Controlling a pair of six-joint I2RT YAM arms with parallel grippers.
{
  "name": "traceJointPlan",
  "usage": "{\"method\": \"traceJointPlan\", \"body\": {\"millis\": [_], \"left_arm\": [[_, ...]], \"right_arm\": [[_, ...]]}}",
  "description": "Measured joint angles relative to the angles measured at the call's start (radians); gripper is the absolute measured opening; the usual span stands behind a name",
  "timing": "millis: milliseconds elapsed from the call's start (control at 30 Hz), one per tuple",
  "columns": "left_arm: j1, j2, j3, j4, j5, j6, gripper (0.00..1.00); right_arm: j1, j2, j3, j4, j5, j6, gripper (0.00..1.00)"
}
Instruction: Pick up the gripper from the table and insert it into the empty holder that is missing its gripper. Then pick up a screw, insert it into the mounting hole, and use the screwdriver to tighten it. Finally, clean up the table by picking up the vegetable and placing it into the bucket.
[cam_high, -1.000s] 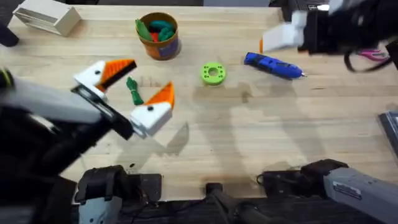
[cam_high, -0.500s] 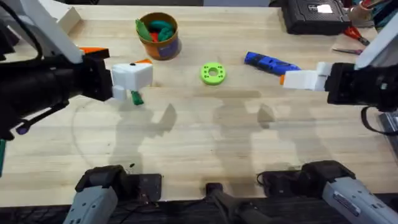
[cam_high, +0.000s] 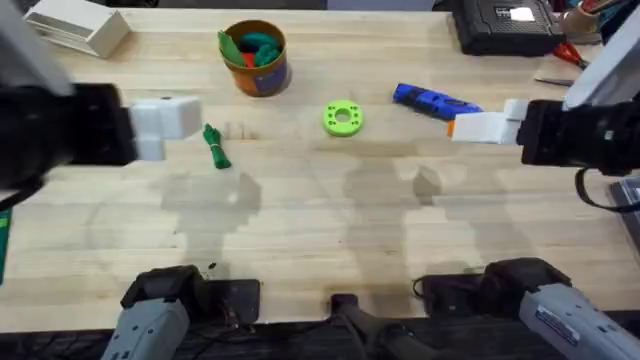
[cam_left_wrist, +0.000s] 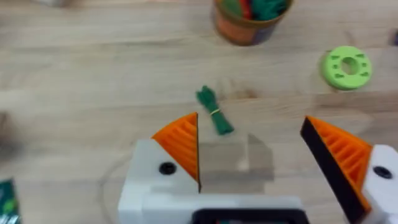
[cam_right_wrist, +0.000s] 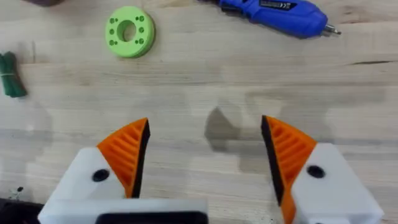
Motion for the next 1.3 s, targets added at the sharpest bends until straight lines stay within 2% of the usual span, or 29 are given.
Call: {"method": "traceJointPlan", "body": {"millis": [133,267,467,733,867,1033,1067,1167,1200,1300], "left_arm": [[0.0,0.014,0.091,-0.129,-0.111,-0.046,0.985],[0.0,0.078,0.134,-0.161,-0.159,-0.075,0.985],[0.0,0.23,0.14,-0.153,-0.159,-0.098,0.985],[0.0,0.444,0.14,-0.081,-0.15,-0.117,0.985],[0.0,0.55,0.14,-0.08,-0.14,-0.223,0.985],[-0.005,0.687,0.14,-0.051,-0.089,-0.354,0.985],[-0.031,0.769,0.14,-0.02,-0.071,-0.424,0.985],[-0.075,0.839,0.14,0.002,-0.067,-0.491,0.985],[-0.125,0.91,0.14,0.027,-0.069,-0.563,0.985],[-0.135,0.956,0.133,0.049,-0.068,-0.591,0.985]], "right_arm": [[0.0,0.0,0.0,0.017,0.0,0.0,0.98],[0.0,0.0,0.0,0.04,0.0,0.0,0.98],[0.0,0.0,0.0,0.044,0.0,0.0,0.98],[0.0,0.0,0.0,0.044,0.0,0.0,0.98],[0.0,0.0,0.0,0.044,0.0,0.0,0.98],[0.0,0.0,0.0,0.045,0.0,0.0,0.98],[0.0,0.0,0.0,0.05,0.0,0.0,0.98],[0.0,0.0,0.0,0.051,0.0,0.0,0.98],[0.0,0.0,0.0,0.051,0.0,0.0,0.98],[0.0,0.0,0.0,0.051,0.0,0.0,0.98]]}}
